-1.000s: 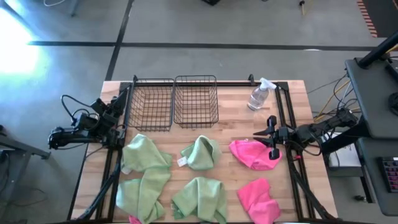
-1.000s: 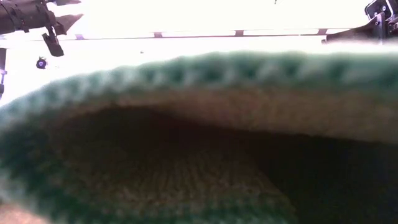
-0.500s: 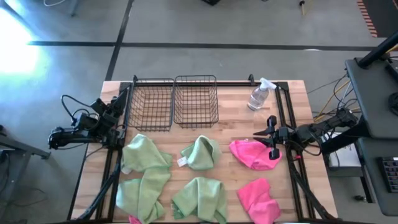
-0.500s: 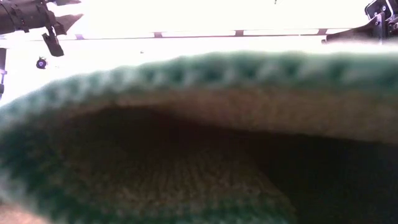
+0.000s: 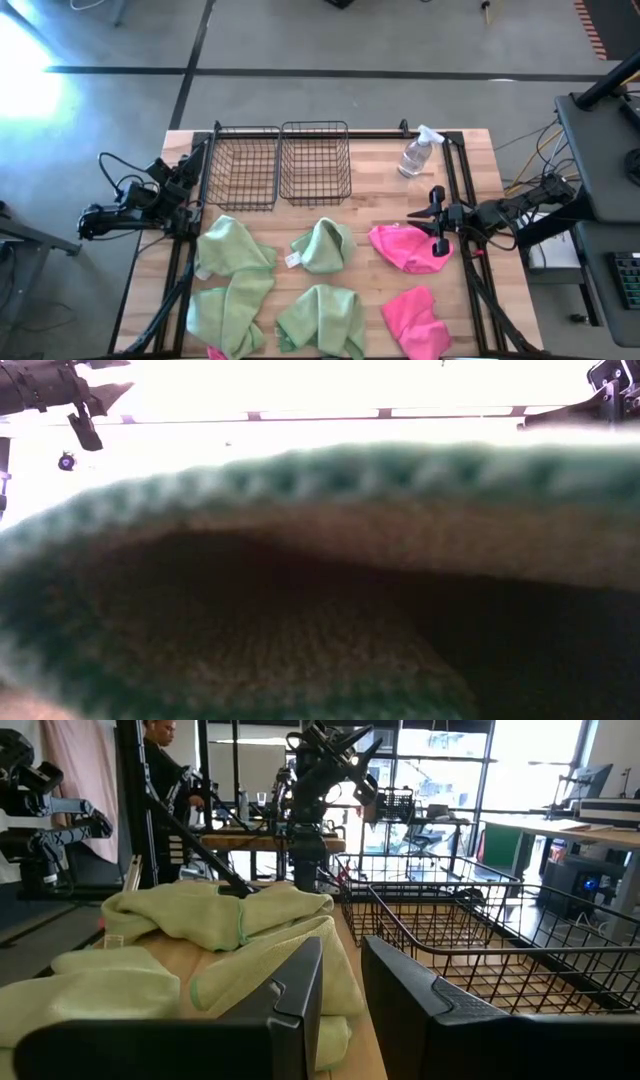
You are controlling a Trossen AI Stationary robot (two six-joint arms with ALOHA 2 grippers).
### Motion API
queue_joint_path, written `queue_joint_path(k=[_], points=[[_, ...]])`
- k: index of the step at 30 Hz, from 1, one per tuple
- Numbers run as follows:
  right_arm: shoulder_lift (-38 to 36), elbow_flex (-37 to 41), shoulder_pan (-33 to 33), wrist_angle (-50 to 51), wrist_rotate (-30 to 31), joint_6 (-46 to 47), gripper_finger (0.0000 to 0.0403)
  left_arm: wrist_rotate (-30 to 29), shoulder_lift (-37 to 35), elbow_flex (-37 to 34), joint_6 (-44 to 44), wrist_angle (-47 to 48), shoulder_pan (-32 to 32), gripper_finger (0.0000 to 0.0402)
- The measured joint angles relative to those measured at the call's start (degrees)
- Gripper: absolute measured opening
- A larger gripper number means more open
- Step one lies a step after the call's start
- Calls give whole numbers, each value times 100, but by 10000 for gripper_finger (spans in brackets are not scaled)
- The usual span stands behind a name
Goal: Sort microfiber towel by color & place in baskets
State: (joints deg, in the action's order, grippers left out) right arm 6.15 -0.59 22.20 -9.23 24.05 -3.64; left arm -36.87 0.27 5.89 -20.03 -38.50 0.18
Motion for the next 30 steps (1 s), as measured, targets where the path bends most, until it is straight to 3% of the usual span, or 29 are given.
queue_joint_path(k=[26,30], points=[[0,0,2,-2,0,3,68,-3,1,0,73,122,7,116],[0,1,0,-2,2,8,68,477,2,0,-16,547,3,116]])
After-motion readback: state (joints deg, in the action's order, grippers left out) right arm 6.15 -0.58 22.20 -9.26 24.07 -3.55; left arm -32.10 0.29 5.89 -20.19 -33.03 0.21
